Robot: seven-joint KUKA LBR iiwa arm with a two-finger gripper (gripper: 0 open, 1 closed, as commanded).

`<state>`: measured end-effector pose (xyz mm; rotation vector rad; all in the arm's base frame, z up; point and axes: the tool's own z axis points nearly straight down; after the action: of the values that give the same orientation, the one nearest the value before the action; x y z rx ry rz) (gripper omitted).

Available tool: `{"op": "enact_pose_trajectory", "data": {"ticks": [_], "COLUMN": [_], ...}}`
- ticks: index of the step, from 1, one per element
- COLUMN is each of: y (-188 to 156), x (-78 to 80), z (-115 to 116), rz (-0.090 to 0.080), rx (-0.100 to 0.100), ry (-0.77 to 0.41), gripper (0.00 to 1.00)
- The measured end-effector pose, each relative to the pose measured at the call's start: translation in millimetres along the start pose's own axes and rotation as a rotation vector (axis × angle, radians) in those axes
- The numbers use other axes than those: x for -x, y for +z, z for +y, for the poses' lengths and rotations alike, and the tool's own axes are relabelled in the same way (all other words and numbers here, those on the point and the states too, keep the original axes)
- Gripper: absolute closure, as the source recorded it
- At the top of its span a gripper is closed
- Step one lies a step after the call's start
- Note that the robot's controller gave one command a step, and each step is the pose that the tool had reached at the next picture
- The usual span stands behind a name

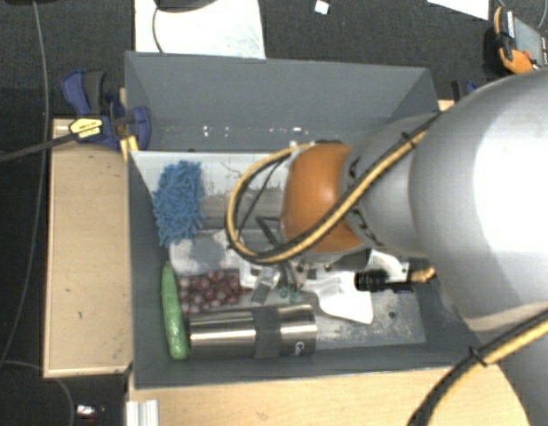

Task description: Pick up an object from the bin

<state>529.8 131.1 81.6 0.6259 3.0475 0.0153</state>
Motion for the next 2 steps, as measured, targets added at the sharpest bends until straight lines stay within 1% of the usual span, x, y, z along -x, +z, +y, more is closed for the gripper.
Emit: {"op": "enact_pose_trajectory", "data": {"ticks": [1, 2], "y": [-21.6, -35.5], "x": [1.8, 1.7], "z": [1.4, 1.1], "rz": [-0.005, -0.003], "rx": [0.004, 0.002], "ry": [-0.002, -0.004], "gripper": [1.0, 1.0]}}
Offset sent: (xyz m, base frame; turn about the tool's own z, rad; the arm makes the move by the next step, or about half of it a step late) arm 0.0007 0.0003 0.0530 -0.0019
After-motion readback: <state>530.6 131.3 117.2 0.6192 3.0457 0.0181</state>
